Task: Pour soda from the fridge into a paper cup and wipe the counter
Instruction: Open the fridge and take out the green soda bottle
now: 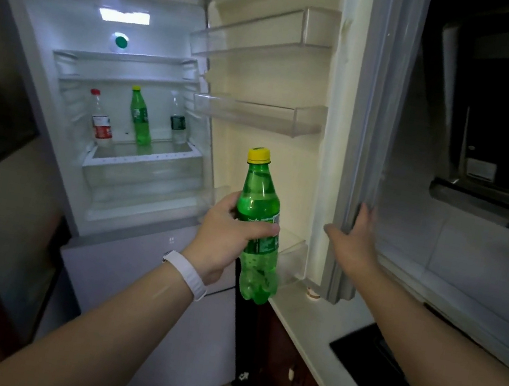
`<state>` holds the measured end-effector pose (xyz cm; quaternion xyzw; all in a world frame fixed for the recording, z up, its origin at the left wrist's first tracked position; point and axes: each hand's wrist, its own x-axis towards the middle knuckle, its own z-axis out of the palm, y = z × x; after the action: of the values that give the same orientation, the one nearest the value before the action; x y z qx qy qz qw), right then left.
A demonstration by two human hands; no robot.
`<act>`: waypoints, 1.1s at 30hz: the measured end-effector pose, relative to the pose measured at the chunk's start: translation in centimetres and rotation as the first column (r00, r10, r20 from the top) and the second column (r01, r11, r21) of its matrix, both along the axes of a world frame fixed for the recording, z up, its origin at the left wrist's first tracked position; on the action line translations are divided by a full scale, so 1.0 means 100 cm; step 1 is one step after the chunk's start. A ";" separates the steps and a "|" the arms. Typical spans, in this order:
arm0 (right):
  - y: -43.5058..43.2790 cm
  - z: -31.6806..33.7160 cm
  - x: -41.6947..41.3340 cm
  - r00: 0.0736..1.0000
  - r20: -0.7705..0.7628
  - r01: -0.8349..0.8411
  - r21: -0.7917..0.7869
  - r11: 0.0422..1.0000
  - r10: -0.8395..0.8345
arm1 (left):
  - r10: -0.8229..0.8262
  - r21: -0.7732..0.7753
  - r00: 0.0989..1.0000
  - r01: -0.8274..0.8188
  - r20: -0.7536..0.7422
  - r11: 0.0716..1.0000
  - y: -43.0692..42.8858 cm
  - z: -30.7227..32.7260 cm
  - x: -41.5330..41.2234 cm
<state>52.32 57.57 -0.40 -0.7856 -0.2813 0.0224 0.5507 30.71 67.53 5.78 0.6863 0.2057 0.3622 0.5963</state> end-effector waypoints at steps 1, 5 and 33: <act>0.002 -0.001 -0.006 1.000 0.008 0.016 -0.012 1.000 -0.016 | 0.004 -0.002 1.000 -0.004 -0.006 1.000 0.002 -0.001 -0.003; 0.003 -0.008 -0.036 0.996 0.079 0.042 -0.059 0.997 -0.037 | 0.017 -0.005 1.000 -0.017 -0.018 1.000 0.008 -0.004 -0.013; 0.088 0.008 -0.181 0.654 0.617 -0.348 -0.267 0.899 0.437 | 0.334 -0.046 0.942 -0.335 -0.013 0.941 0.071 -0.021 -0.195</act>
<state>34.20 66.41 0.41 -0.6943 -0.6193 -0.1221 0.3456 11.19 74.63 3.64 0.6278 0.3293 0.4514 0.5419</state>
